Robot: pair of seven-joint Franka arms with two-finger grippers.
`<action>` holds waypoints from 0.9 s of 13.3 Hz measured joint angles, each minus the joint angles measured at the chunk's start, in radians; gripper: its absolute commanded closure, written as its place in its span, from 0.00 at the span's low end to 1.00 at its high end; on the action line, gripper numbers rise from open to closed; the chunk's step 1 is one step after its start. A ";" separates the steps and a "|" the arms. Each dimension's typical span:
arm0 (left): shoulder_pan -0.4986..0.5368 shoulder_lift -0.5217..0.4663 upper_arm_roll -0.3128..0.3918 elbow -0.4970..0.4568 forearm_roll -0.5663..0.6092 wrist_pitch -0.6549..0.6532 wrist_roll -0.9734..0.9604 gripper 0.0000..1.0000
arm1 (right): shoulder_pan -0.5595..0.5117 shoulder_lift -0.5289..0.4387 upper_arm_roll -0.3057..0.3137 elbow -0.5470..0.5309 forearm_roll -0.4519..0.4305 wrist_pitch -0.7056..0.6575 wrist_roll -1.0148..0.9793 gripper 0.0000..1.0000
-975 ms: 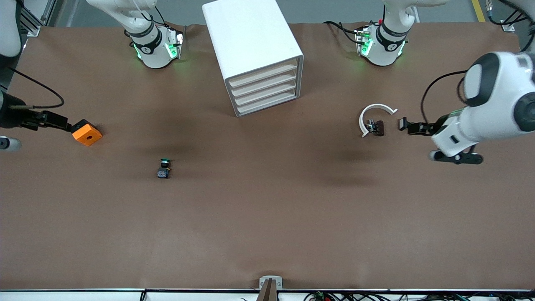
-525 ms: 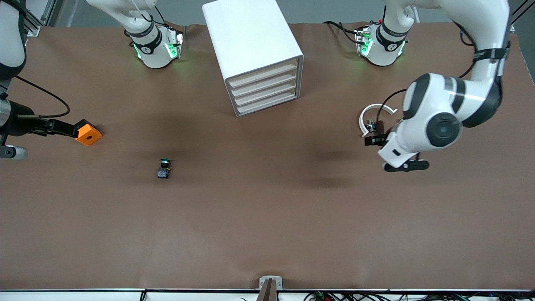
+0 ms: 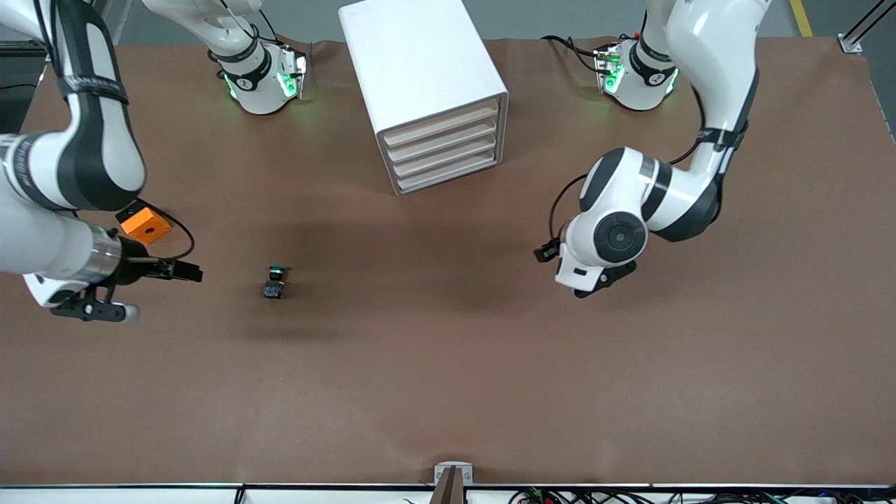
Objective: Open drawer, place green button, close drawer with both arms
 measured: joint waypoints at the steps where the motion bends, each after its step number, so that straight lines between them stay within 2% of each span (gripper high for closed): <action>1: 0.000 0.035 -0.014 0.038 -0.040 0.000 -0.076 0.00 | 0.013 0.013 0.000 -0.012 0.000 0.037 0.000 0.00; 6: -0.025 0.167 -0.047 0.166 -0.212 0.000 -0.399 0.00 | 0.061 0.043 0.000 -0.150 0.000 0.248 0.015 0.00; 8: -0.034 0.191 -0.048 0.183 -0.284 -0.001 -0.526 0.00 | 0.067 0.044 0.000 -0.214 0.000 0.345 0.023 0.00; 12: -0.037 0.255 -0.048 0.195 -0.401 -0.002 -0.789 0.00 | 0.122 0.065 0.001 -0.258 0.000 0.441 0.069 0.00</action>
